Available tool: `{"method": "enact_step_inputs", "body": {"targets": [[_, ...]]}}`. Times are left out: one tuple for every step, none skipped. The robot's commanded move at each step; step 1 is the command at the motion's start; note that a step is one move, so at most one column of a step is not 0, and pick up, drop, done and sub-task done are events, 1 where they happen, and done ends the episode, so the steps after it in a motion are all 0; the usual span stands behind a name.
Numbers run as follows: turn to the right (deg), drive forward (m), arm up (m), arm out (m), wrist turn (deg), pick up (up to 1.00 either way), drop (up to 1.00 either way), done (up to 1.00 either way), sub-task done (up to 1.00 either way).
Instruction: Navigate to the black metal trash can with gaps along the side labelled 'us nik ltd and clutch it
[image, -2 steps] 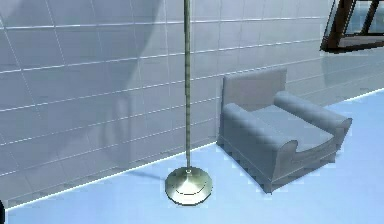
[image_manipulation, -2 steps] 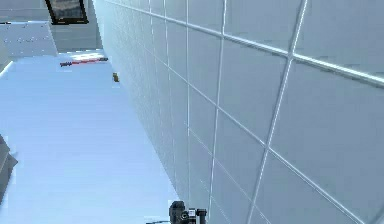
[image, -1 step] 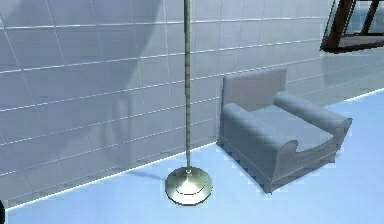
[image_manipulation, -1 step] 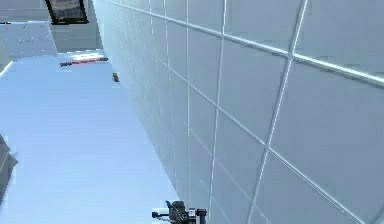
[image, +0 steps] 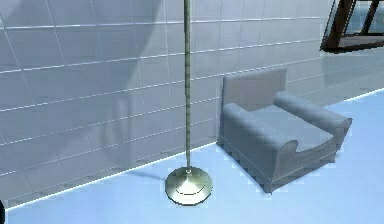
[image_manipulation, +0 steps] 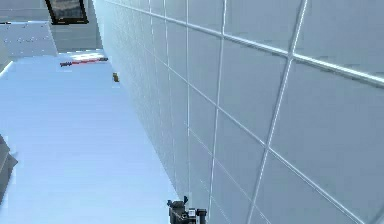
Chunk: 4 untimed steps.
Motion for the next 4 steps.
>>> {"method": "enact_step_inputs", "body": {"targets": [[0.0,0.00,-0.30,0.00,0.0,0.00,0.00,0.00,0.00],[0.0,0.00,0.00,0.00,0.0,1.00,0.00,0.00,0.00],[0.0,0.00,0.10,0.00,0.0,0.00,0.00,0.00,0.00],[0.0,0.00,0.00,0.00,0.0,0.00,0.00,1.00,0.00]]}}
